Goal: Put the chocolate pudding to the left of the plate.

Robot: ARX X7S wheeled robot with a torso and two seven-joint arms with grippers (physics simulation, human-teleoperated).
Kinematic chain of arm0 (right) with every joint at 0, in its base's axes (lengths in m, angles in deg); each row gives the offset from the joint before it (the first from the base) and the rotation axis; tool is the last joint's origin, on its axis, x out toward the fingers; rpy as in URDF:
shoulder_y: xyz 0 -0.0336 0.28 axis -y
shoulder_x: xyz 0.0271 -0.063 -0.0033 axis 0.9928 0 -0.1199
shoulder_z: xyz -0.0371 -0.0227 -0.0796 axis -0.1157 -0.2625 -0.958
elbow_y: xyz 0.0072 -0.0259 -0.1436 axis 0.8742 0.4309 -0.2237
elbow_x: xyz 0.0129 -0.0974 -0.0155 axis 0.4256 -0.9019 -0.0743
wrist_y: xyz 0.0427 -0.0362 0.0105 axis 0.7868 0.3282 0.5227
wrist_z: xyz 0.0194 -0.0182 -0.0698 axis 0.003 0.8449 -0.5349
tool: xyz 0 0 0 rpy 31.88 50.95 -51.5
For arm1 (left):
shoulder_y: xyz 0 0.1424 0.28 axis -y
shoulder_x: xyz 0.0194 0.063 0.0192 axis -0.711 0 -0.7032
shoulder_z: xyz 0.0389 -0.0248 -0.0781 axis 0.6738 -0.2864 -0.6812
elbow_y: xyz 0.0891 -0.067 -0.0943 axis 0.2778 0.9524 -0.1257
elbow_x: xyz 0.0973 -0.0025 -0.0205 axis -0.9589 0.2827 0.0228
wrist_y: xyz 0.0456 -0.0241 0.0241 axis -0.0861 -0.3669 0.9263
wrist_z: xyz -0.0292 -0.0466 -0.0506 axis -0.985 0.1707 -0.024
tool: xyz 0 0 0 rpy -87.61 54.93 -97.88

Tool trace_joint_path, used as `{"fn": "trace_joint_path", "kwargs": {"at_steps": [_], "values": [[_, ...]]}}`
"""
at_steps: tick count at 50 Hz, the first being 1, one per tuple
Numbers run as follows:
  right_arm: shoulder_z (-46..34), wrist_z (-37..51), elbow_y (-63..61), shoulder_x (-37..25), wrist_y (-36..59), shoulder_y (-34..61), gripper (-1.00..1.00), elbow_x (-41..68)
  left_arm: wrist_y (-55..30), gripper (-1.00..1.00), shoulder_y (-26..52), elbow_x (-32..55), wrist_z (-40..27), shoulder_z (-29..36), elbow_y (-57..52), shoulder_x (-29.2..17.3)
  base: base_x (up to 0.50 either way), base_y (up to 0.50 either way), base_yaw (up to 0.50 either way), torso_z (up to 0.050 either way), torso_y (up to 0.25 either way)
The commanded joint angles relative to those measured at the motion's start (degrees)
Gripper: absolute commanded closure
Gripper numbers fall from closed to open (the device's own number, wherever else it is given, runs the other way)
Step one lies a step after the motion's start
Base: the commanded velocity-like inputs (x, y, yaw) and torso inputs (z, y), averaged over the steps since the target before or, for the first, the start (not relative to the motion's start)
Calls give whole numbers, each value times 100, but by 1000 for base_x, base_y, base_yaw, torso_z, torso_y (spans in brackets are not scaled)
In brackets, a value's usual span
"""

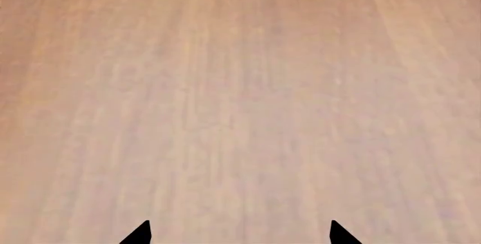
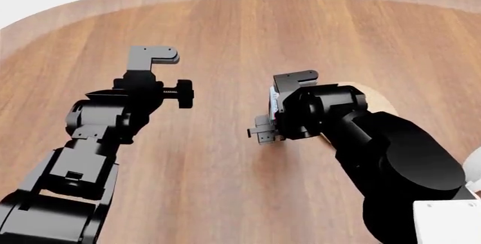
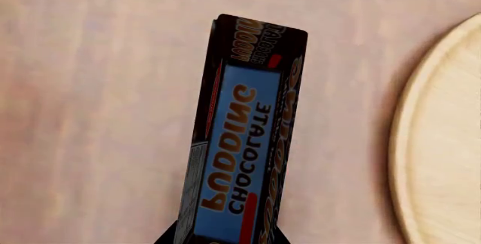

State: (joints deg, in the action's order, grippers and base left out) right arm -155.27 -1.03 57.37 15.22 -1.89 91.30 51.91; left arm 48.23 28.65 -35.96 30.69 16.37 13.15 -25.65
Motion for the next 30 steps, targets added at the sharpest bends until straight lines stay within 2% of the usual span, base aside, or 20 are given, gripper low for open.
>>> {"fn": "trace_joint_path", "kwargs": {"at_steps": [1, 29, 30], "values": [[16, -73, 12, 0, 12, 0, 100, -88, -43, -100, -4, 26, -5, -2, -60, -14, 0, 0, 0, 0, 0], [-15, -87, 60, 0, 150, -163, 100, -38, -136, -100, -30, 57, -22, 25, -210, -75, 0, 0, 0, 0, 0], [-16, -85, 58, 0, 150, -161, -100, -39, -143, -100, -30, 60, -25, 25, -219, -78, 0, 0, 0, 0, 0]]}}
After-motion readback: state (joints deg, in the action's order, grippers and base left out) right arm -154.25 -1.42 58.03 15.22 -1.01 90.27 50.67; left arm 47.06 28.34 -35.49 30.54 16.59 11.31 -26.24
